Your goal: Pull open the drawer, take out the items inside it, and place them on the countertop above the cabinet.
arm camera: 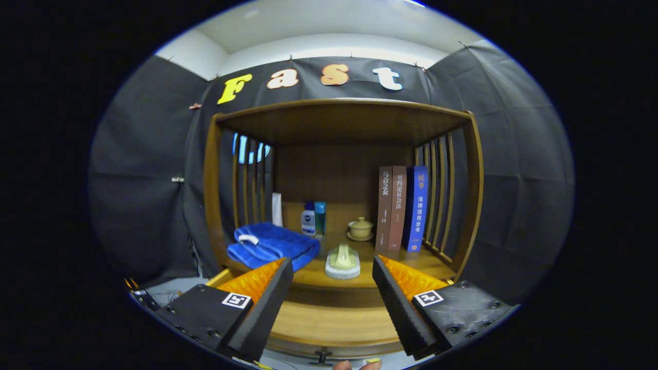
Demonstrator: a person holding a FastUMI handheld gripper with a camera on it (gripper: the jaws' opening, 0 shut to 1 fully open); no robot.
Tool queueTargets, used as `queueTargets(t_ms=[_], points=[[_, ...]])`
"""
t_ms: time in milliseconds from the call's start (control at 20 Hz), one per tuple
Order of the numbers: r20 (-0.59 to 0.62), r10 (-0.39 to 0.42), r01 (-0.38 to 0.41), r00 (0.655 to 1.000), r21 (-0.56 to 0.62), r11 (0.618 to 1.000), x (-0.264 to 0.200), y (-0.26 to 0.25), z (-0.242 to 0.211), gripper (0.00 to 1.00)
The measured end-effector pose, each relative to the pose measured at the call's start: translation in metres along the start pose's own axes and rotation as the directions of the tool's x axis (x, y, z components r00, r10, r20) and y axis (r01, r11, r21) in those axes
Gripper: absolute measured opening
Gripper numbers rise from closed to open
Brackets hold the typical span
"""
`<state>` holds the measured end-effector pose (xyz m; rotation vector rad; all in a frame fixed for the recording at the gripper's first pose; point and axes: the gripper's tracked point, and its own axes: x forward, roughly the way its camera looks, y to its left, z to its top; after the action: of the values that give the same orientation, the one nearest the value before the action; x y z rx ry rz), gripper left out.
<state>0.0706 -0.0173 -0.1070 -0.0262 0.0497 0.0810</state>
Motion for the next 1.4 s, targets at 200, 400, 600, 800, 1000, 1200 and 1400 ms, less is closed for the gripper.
queueTargets(t_ms=[200, 400, 600, 800, 1000, 1200, 1400], points=[[0.034, -0.035, 0.033, 0.999, 0.059, 0.998, -0.036, -0.005, -0.040, 0.99], [-0.021, -0.050, 0.052, 0.999, 0.092, 0.994, -0.050, -0.007, -0.099, 0.99], [-0.093, -0.055, 0.062, 0.994, 0.066, 0.996, -0.047, -0.007, -0.147, 0.99], [-0.116, -0.066, 0.070, 0.991, 0.035, 0.997, -0.038, -0.008, -0.172, 0.99], [-0.117, -0.084, 0.088, 0.990, 0.025, 0.996, -0.033, -0.010, -0.182, 0.98], [-0.124, -0.102, 0.106, 0.987, 0.022, 0.994, -0.031, -0.010, -0.189, 0.98], [-0.110, -0.122, 0.123, 0.986, 0.005, 0.992, -0.030, -0.010, -0.189, 0.98]])
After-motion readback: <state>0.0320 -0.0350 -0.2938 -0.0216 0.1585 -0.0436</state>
